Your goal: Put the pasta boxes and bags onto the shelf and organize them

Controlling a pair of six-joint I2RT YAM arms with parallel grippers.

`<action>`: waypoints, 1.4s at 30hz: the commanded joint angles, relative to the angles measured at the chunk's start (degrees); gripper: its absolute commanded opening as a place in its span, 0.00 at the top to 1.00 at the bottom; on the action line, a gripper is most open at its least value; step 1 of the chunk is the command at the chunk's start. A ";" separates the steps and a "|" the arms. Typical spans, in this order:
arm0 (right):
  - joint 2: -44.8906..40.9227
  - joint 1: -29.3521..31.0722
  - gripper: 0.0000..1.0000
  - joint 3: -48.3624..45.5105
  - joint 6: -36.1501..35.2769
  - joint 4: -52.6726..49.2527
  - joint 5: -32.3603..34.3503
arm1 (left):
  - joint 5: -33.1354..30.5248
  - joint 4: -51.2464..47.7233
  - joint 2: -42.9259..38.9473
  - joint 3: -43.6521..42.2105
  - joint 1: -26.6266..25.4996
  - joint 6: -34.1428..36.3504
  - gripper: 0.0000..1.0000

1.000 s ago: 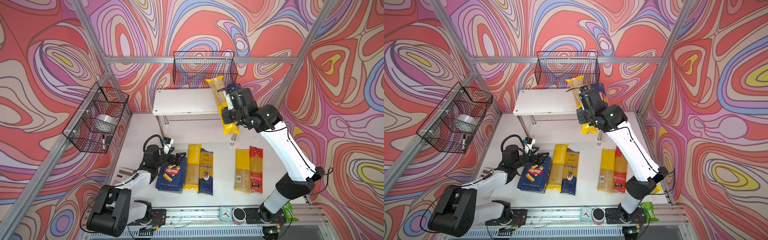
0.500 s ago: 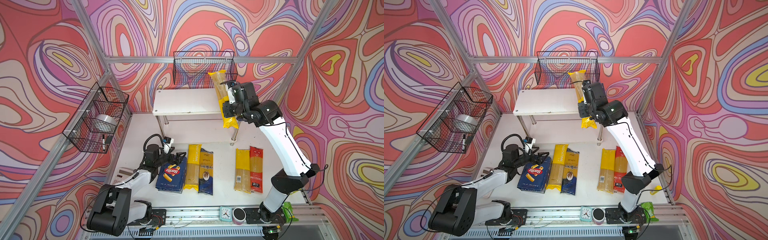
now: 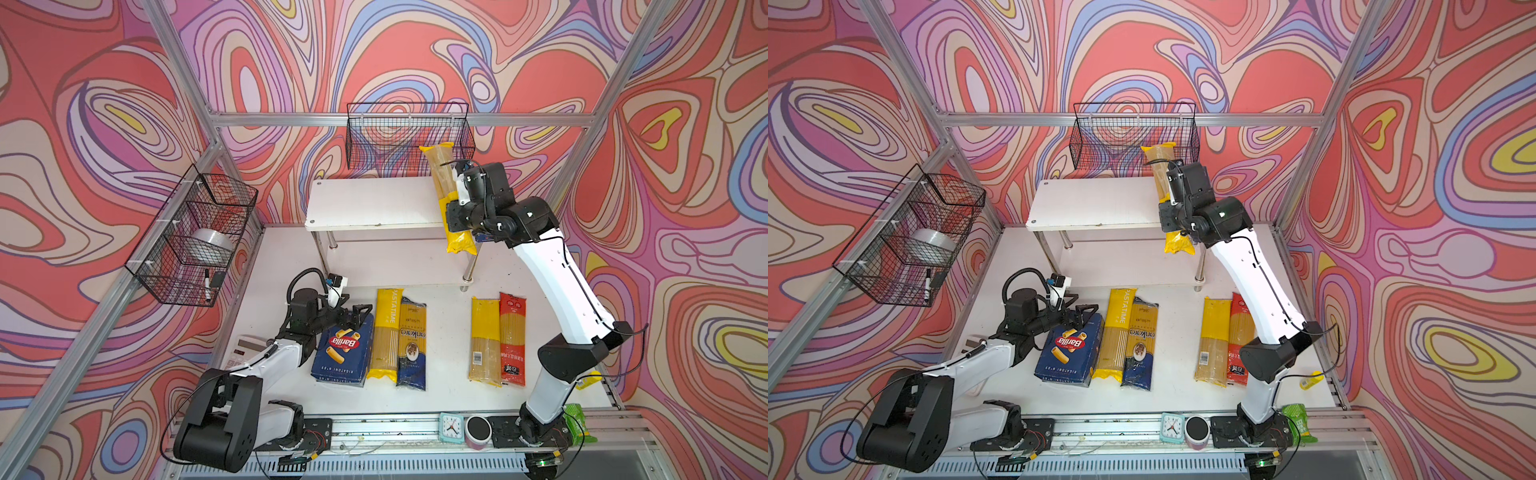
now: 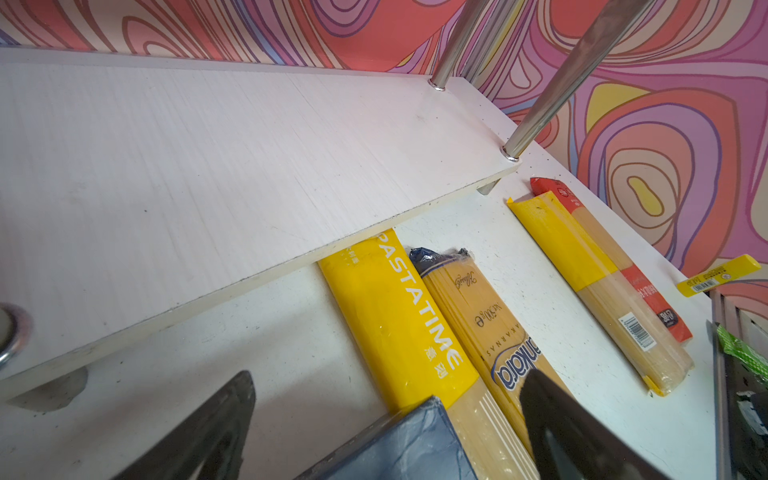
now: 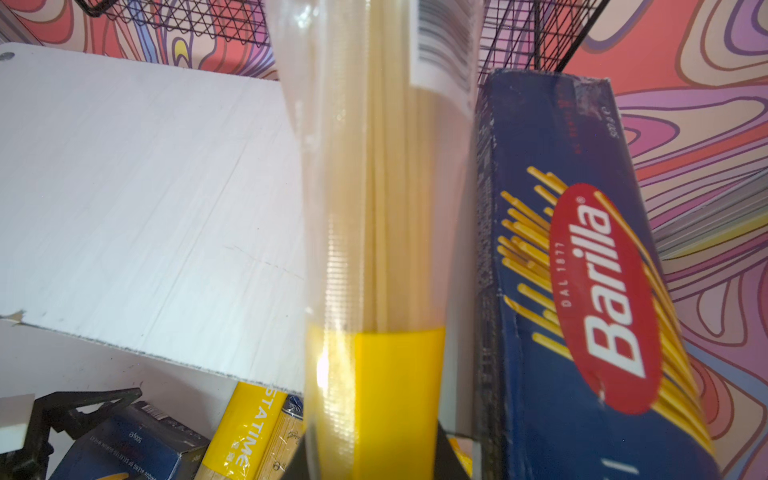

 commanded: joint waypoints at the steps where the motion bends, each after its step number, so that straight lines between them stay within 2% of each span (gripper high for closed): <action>1: 0.25 -0.23 0.89 2.86 0.10 8.39 -0.19 | 0.30 -0.43 -0.28 0.86 -0.26 -0.12 0.00; 10: 1.04 -1.17 0.73 2.92 0.56 8.83 -0.23 | 0.43 -0.60 -0.55 0.86 -0.21 -0.12 0.00; 14: 1.35 -1.48 0.58 2.63 0.60 8.81 -0.79 | 0.50 -0.63 -0.37 0.88 -0.26 -0.12 0.00; 20: 1.63 -1.65 0.53 2.26 0.65 8.67 -2.04 | 0.71 -0.77 -0.17 0.95 -0.26 -0.04 0.00; 25: 0.44 -1.66 0.51 2.88 0.14 7.82 -4.16 | 0.75 -0.76 -0.09 1.09 -0.27 -0.03 0.00; 29: -4.53 -1.65 0.52 -0.13 -0.63 8.28 -7.94 | 0.75 -0.76 -0.02 1.08 -0.26 -0.04 0.00; 33: -13.12 -1.61 0.56 -11.16 -0.01 12.74 -15.80 | 0.68 -0.60 -0.02 1.15 -0.20 0.05 0.00; 35: -17.12 -1.66 0.59 -16.19 1.16 13.36 -17.58 | 0.60 -0.54 0.06 1.17 -0.20 0.05 0.00; 39: -22.12 -1.66 0.62 -20.55 2.19 9.77 -17.43 | 0.79 -0.60 0.39 1.40 -0.35 0.05 0.00; 42: -25.05 -1.66 0.63 -24.30 3.09 8.54 -21.65 | 0.90 -0.61 0.53 1.44 -0.31 0.13 0.00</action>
